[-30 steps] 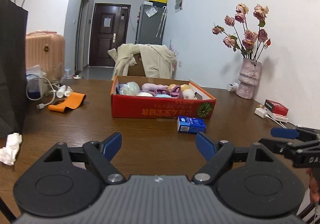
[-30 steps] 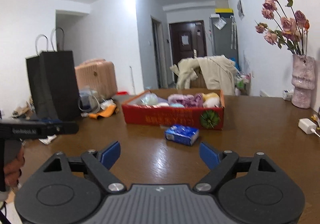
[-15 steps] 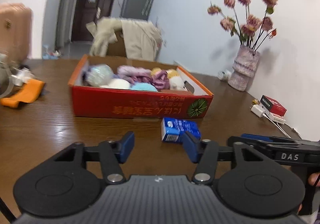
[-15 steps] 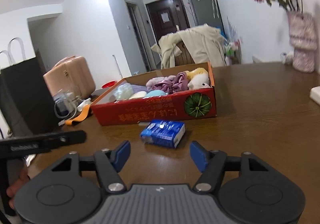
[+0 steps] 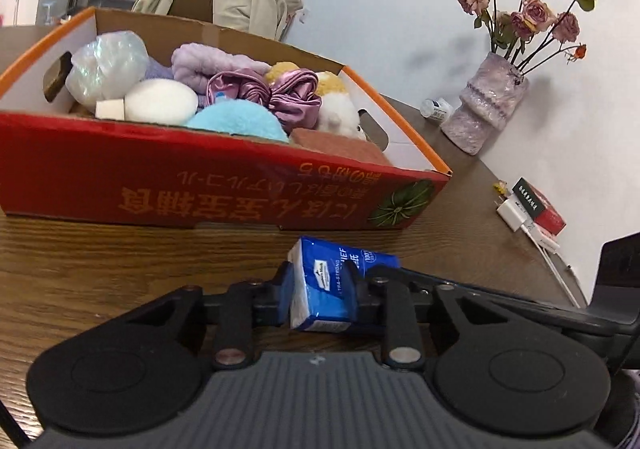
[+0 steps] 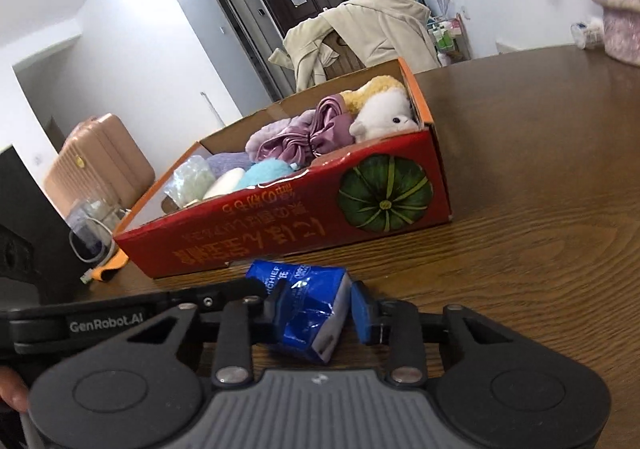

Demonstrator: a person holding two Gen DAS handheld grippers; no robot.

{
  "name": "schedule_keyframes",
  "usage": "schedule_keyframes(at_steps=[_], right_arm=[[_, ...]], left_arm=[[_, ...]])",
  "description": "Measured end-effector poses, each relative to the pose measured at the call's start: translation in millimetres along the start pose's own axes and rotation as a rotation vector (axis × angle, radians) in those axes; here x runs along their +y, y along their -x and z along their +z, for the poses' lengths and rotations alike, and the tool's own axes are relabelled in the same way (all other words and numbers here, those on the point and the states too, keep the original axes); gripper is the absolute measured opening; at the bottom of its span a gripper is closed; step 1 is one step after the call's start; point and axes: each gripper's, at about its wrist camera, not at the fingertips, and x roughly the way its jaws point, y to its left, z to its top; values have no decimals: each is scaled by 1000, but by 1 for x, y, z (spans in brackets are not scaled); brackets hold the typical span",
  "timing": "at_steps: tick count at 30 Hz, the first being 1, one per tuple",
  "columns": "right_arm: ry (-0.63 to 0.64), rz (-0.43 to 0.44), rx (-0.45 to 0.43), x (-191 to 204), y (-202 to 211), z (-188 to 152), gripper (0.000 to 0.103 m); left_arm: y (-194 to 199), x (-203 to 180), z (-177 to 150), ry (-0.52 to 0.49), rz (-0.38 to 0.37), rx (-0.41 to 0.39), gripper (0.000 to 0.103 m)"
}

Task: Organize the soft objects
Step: 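Grasp the blue handkerchief pack with both grippers together, then carry the handkerchief pack into the red box and open both grippers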

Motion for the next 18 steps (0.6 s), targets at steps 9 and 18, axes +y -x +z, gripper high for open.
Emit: schedule_keyframes(at_steps=[9, 18], right_arm=[[-35, 49, -11, -11, 1, -2, 30], [44, 41, -105, 26, 53, -4, 23]], left_arm=[[-2, 9, 0, 59, -44, -9, 26], [64, -26, -13, 16, -11, -91, 24]])
